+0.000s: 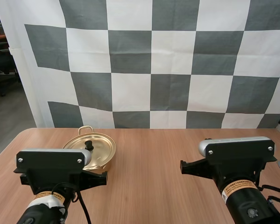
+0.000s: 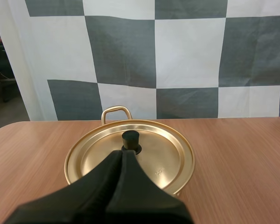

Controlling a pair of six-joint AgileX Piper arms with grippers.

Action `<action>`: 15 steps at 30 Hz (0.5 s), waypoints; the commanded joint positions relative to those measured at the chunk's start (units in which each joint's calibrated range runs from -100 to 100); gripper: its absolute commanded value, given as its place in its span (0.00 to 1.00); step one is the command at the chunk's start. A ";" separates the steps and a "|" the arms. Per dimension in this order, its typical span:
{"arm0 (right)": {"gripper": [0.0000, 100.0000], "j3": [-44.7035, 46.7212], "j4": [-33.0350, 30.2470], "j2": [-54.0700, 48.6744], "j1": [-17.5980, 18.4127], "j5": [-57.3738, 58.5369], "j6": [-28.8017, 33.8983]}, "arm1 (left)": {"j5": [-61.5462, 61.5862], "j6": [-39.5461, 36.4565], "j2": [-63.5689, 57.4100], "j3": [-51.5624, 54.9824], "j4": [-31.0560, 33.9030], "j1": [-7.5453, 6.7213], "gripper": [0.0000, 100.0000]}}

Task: Open the pot, put the car inside, and close it

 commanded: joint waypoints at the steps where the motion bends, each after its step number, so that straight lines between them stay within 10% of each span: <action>1: 0.00 0.00 0.08 -1.86 0.00 -0.05 0.04 | 0.09 0.02 0.00 0.00 0.00 -0.01 0.00; 15: 0.00 0.00 8.12 -8.38 0.00 24.64 0.04 | 0.09 0.02 0.00 0.00 0.00 -0.01 0.00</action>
